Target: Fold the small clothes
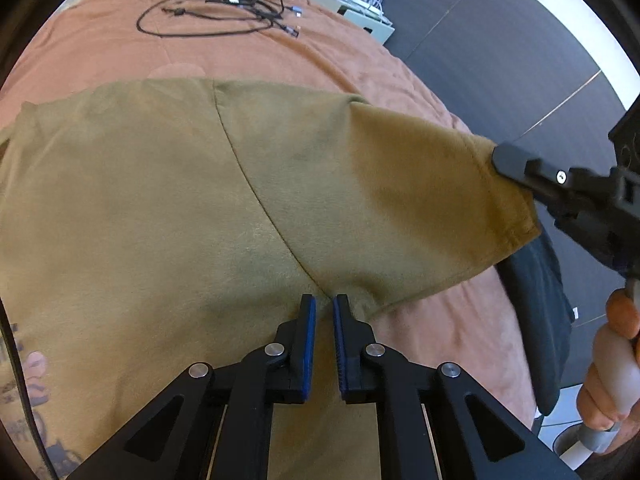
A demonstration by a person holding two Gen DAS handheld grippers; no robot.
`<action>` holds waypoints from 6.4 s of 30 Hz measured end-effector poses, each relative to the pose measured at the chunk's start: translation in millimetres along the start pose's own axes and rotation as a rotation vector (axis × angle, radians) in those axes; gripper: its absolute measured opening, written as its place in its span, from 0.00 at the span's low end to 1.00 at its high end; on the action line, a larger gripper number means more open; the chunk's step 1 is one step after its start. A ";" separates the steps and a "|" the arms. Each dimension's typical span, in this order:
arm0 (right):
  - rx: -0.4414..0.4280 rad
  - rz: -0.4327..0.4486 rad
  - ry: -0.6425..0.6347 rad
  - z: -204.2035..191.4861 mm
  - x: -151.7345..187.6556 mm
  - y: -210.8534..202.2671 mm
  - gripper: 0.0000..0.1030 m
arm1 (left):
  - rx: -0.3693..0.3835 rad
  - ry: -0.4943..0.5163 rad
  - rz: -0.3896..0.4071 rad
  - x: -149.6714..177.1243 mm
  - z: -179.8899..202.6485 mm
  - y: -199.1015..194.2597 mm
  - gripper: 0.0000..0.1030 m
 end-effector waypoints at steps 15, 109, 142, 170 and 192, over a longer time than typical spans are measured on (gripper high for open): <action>-0.086 -0.045 -0.075 -61.1 25.1 14.4 0.00 | -0.111 -0.079 0.088 15.0 -55.4 -99.8 0.10; 0.074 -0.079 -0.021 9.6 58.1 45.9 0.23 | -0.388 0.061 0.081 -31.1 -83.0 -74.9 0.05; 0.187 -0.155 -0.124 -9.6 63.1 98.2 0.23 | -0.425 -0.021 0.052 -20.2 -147.7 -57.7 0.07; 0.207 -0.024 -0.224 -50.0 154.2 -63.4 0.85 | -0.404 -0.006 0.237 148.2 -91.2 -262.4 0.93; 0.150 0.086 -0.328 -2.2 239.1 -172.7 0.85 | -0.497 -0.191 0.298 350.6 -116.1 -365.0 0.98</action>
Point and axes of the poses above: each gripper's, at about its wrist camera, not at the fingertips, and y roughly the way its jaws point, z to its right, x to its underside, the point moved 5 cm from there along y, roughly the way its jaws point, and after that the axes turned 3 degrees about y, right-handed, at the moved point
